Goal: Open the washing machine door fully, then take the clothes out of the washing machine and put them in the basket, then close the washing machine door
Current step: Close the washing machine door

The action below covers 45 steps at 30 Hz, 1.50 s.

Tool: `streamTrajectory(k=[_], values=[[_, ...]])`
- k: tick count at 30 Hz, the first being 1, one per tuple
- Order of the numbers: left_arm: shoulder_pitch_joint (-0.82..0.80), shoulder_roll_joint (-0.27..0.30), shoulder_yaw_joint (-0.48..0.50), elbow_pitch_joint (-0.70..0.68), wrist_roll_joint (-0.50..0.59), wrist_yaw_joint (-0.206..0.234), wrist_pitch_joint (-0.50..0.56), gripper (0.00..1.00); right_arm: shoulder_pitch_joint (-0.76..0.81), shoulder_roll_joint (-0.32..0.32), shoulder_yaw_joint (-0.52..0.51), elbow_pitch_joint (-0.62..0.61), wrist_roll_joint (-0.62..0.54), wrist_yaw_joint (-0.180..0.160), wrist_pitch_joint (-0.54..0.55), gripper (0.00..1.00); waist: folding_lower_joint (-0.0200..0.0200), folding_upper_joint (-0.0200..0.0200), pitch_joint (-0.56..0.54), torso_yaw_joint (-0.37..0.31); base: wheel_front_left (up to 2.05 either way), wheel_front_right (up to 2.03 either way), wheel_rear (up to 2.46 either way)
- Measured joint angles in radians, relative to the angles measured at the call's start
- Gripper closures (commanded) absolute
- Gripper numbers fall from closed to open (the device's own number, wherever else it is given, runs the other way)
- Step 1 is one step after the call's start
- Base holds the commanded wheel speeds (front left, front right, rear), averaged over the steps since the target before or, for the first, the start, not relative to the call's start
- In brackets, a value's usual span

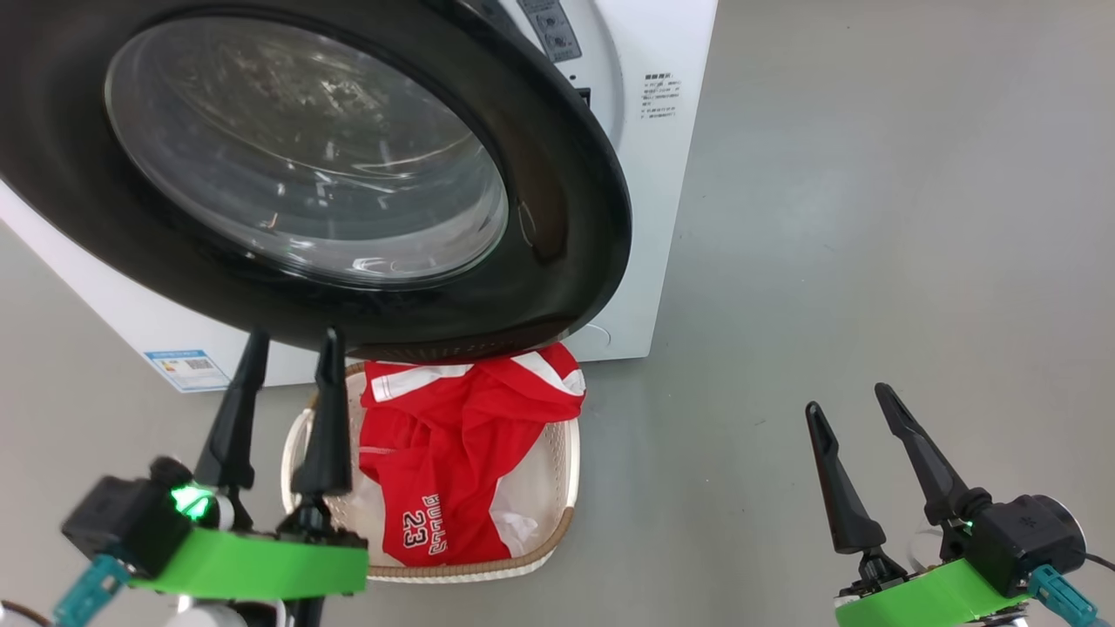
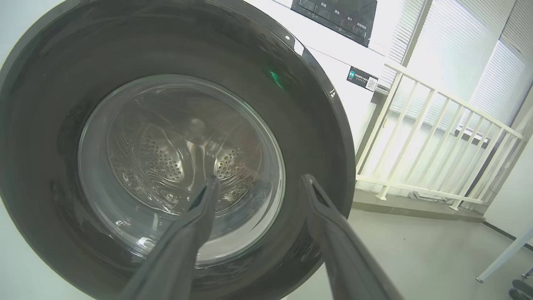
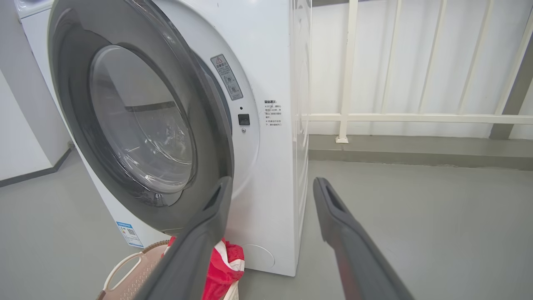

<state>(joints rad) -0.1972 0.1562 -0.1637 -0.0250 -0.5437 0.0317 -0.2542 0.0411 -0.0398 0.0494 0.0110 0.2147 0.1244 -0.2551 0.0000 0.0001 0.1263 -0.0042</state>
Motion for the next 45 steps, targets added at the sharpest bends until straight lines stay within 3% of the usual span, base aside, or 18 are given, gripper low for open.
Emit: streamTrajectory(k=[15,35,36,37,39,40,45], values=[[0.091,-0.020,0.028,0.015,0.220,-0.006,0.000,0.00,0.022,0.000,-0.008,-0.003,-0.008,0.000,0.000,0.00,0.0000,0.0000,-0.022,0.004,0.00,0.00,0.00],[0.141,-0.064,0.032,0.025,0.286,-0.032,0.000,0.00,0.038,0.000,-0.011,-0.013,-0.010,0.000,0.000,0.00,0.0000,0.0000,-0.027,0.016,0.00,0.00,0.00],[0.141,-0.067,0.033,0.026,0.287,-0.032,0.000,0.00,0.038,0.000,-0.011,-0.013,-0.010,0.000,0.000,0.07,0.0000,0.0000,-0.027,0.017,0.00,0.00,0.00],[0.141,-0.070,0.034,0.027,0.287,-0.032,0.000,0.00,0.038,0.000,-0.011,-0.013,-0.010,0.000,0.000,0.45,0.0000,0.0000,-0.026,0.019,0.00,0.00,0.00],[0.141,-0.073,0.034,0.029,0.288,-0.032,0.000,0.00,0.038,0.000,-0.009,-0.013,-0.010,0.000,0.000,0.88,0.0000,-0.0001,-0.024,0.022,0.00,0.00,0.00],[0.141,-0.074,0.034,0.030,0.289,-0.032,0.000,0.00,0.038,0.000,-0.008,-0.013,-0.017,0.000,0.000,1.00,0.0000,0.0000,-0.023,0.024,0.00,0.00,0.00],[0.141,-0.077,0.033,0.032,0.295,-0.039,0.000,0.00,0.037,0.000,-0.007,-0.011,-0.032,0.000,0.000,1.00,0.0000,0.0000,-0.017,0.041,0.00,0.00,0.00]])
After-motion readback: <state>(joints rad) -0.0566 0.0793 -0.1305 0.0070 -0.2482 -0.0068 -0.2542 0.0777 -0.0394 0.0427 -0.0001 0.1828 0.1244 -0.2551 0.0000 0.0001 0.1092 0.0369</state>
